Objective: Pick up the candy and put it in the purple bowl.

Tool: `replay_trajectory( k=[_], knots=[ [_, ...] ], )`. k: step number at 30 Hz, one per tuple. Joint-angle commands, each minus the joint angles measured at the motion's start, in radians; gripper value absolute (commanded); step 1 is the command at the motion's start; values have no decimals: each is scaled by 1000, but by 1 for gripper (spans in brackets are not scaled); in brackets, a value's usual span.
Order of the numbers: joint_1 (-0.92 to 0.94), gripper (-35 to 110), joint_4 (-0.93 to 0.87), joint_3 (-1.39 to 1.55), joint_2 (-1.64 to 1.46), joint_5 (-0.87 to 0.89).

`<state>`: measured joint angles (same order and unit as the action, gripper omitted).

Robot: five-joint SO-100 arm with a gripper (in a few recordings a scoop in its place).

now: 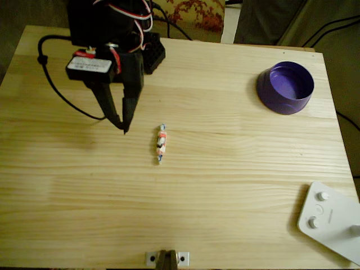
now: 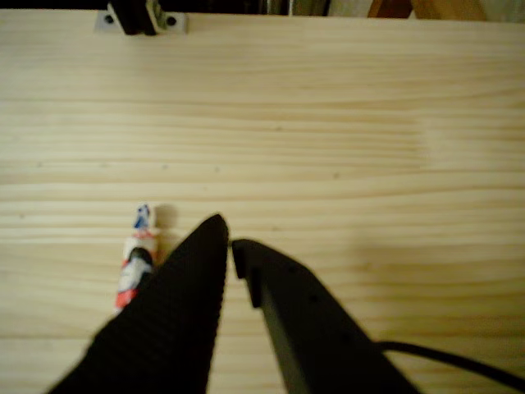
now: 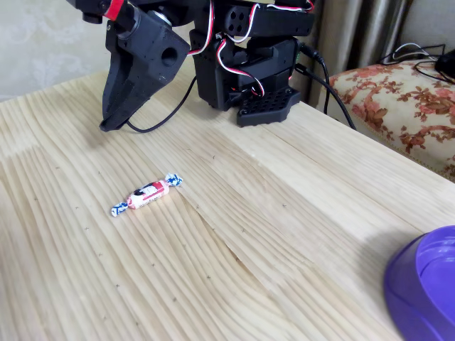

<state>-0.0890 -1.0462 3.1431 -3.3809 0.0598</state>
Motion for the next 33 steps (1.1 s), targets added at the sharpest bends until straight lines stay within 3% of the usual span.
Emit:
replay_trajectory(
  k=[1,33],
  knots=[
    [0,0,-2,-18,-72,11],
    [11,0,-2,-18,-72,15]
  ],
)
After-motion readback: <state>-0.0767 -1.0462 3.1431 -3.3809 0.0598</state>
